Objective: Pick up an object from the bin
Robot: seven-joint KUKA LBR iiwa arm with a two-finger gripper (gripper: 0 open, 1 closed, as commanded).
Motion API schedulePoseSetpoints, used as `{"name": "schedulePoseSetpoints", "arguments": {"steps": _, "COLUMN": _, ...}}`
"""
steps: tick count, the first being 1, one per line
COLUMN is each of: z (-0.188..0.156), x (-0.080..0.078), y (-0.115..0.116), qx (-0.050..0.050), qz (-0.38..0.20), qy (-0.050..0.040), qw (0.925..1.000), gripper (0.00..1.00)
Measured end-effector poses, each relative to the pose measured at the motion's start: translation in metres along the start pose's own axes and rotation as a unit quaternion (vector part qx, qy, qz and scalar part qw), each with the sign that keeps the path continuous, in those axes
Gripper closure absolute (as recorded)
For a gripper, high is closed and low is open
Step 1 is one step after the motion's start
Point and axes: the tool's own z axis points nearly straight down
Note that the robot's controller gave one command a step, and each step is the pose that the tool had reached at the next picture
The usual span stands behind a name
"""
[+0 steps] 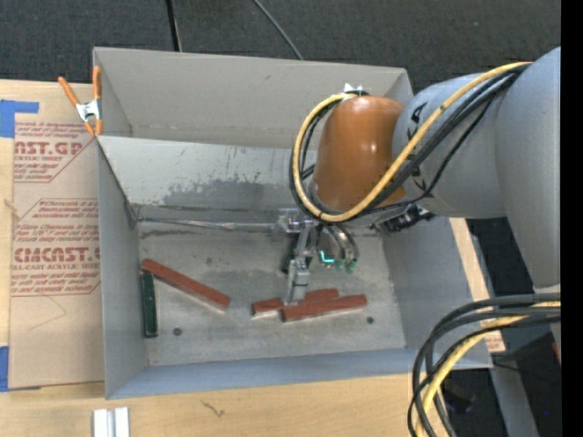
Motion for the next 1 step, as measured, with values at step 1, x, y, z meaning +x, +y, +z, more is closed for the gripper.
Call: {"name": "schedulePoseSetpoints", "arguments": {"steps": 1, "z": -0.0041, "x": -0.0021, "y": -0.0002, "qx": 0.0, "qz": 0.0, "qy": -0.0038, "qw": 1.0, "gripper": 1.0}}
